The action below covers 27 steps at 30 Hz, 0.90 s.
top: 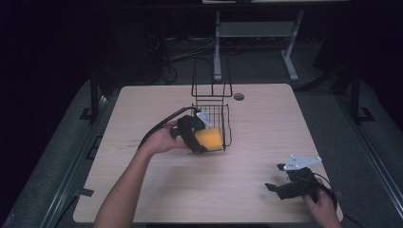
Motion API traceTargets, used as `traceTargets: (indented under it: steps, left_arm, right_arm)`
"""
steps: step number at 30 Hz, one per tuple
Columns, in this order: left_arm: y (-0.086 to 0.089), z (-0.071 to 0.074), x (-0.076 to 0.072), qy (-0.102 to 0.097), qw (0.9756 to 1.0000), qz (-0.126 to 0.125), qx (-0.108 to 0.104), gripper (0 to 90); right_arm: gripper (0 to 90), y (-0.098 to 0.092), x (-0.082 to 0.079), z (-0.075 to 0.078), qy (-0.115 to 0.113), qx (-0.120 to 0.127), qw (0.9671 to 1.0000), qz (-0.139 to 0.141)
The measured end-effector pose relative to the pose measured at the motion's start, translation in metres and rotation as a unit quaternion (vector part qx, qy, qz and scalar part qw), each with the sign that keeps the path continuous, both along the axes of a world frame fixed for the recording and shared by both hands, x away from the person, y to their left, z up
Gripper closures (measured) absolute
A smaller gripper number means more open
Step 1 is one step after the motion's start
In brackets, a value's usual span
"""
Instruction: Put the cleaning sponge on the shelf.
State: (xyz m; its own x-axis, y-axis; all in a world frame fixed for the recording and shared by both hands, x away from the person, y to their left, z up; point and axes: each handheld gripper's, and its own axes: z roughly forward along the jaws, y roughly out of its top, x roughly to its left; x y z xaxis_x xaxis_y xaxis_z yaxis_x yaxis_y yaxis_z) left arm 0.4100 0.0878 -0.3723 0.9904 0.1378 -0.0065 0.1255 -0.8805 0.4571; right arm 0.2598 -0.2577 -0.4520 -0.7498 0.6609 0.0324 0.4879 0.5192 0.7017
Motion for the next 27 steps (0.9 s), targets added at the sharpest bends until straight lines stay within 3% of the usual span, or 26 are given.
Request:
traceTargets:
  steps: [11, 16, 27]
  left_arm:
    - [0.004, -0.004, 0.010, 0.010, 0.9999, 0.010, -0.003, 21.6]
    - [0.002, 0.001, 0.016, 0.004, 1.0000, 0.005, 0.004, 21.6]
    - [0.002, -0.006, 0.026, 0.008, 0.9998, 0.015, -0.008, 21.6]
  right_arm:
    - [14.0, 0.000, 0.000, 0.000, 0.002, 0.000, 1.0000, -0.001]
    - [14.0, 0.001, 0.000, -0.001, 0.003, -0.001, 1.0000, -0.001]
    - [14.0, 0.001, 0.001, -0.001, 0.003, -0.004, 1.0000, 0.003]
